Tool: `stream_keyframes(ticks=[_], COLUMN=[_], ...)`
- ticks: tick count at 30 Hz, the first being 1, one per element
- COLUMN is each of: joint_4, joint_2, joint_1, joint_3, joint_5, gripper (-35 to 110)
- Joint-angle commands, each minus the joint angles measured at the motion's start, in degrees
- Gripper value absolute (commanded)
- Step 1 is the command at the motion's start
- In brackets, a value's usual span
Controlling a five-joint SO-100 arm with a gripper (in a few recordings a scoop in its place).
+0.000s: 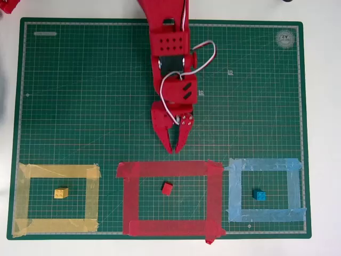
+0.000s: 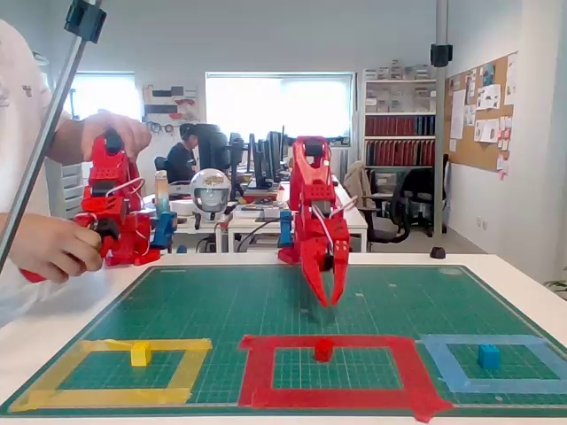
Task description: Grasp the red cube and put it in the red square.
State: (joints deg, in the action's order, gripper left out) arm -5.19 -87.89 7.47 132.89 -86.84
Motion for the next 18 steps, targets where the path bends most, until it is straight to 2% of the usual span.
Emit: stream_keyframes(ticks=[1, 10, 18], joint_4=[8.61, 18.11, 45.62], joint_2=[-25.84, -72.6, -86.48], joint_1=[1.41, 0.35, -1.14], joint_3=[15.12, 47.9, 48.16], joint_5=[2.11, 2.64, 2.02], gripper=[1, 1, 1])
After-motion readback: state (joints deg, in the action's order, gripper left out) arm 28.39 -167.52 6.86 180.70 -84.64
